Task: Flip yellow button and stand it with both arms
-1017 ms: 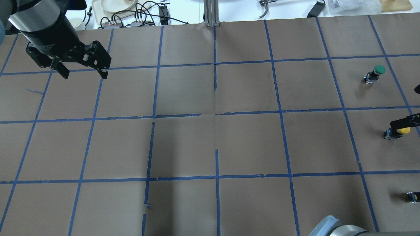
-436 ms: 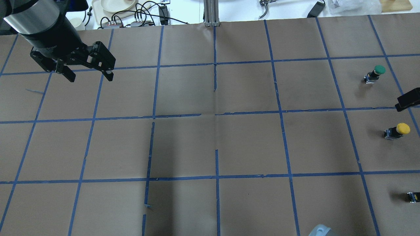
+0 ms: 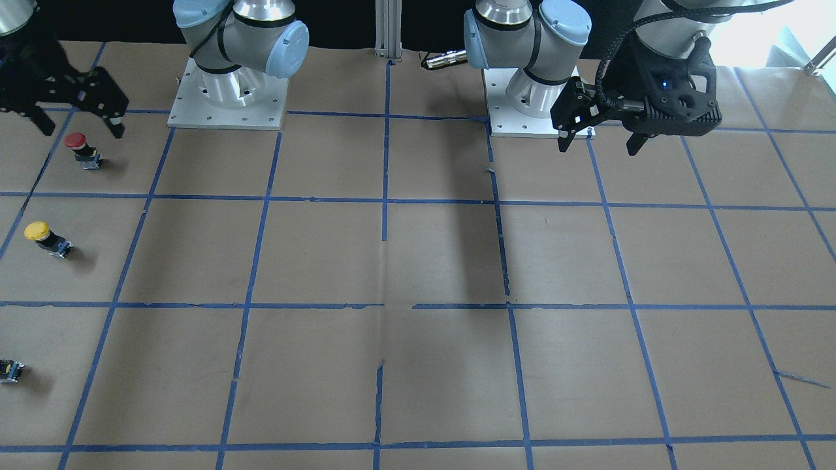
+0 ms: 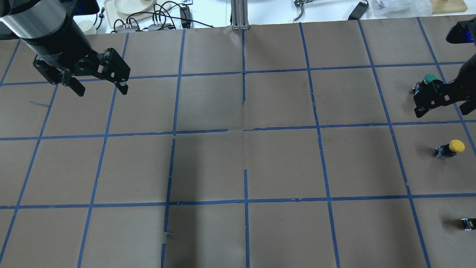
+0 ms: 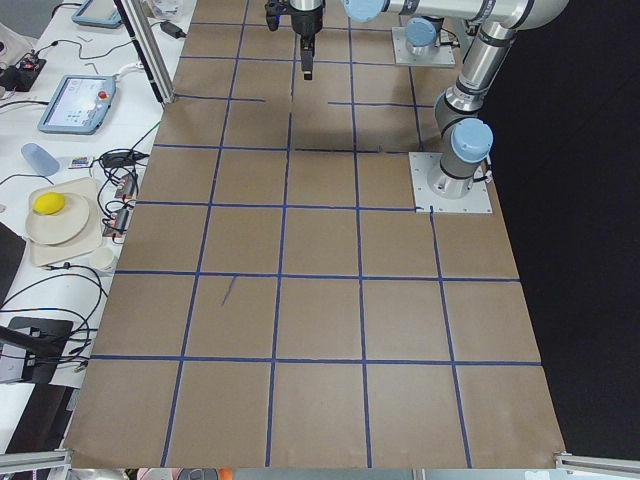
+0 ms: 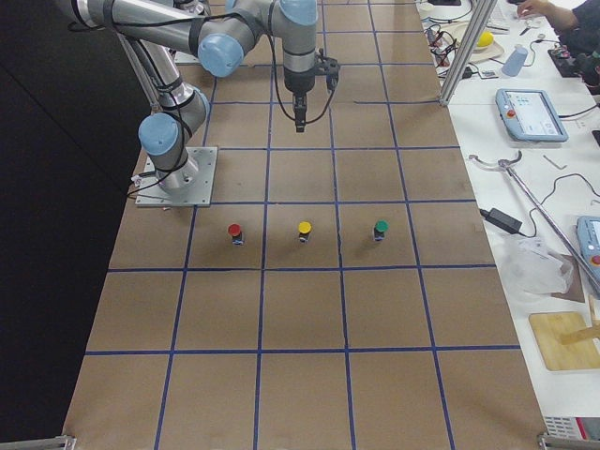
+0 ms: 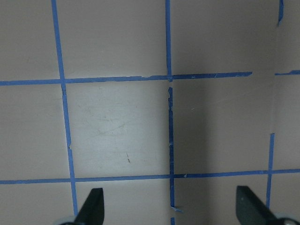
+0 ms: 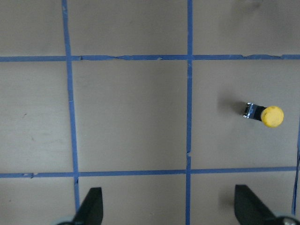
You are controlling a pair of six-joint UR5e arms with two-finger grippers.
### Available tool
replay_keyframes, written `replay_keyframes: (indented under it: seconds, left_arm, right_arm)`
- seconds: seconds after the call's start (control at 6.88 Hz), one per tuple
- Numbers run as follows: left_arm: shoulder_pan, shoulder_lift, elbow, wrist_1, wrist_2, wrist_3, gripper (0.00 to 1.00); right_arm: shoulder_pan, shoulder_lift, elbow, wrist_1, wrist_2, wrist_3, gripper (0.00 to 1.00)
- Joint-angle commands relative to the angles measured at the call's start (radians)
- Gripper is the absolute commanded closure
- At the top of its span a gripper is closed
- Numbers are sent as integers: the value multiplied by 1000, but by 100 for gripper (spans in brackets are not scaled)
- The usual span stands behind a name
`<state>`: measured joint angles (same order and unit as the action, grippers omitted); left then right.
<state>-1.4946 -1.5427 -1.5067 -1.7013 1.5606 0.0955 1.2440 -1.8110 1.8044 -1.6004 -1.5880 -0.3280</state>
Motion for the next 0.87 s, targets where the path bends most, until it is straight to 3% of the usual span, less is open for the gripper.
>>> replay_keyframes:
  seconds: [0.0,0.29,0.73]
  left_arm:
    - [0,-1,-1,-1,1,0,0]
    - [0,-1,-3,-1,4,0,0]
    - [0,-1,-3,-1,6,0,0]
  right_arm:
    - [193,-45,-4,84,10,195,0]
    - [252,-19,-16,86,38,251,0]
    - [255,73,-138,153,39,254,0]
